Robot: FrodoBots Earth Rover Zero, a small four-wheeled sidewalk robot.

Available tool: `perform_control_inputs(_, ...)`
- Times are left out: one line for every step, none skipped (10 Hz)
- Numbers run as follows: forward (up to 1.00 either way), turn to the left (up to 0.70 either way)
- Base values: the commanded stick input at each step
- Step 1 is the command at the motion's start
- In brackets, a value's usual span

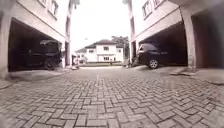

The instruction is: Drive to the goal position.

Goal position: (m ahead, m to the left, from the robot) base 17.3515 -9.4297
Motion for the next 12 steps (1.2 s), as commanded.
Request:
perform_control_inputs(0.70, 0.00)
perform_control_inputs(0.70, 0.00)
perform_control_inputs(0.70, 0.00)
perform_control_inputs(0.70, 0.00)
perform_control_inputs(0.70, 0.00)
perform_control_inputs(0.70, 0.00)
perform_control_inputs(0.70, 0.00)
perform_control_inputs(0.70, 0.00)
perform_control_inputs(0.70, 0.22)
perform_control_inputs(0.70, 0.32)
perform_control_inputs(0.70, 0.21)
perform_control_inputs(0.70, 0.00)
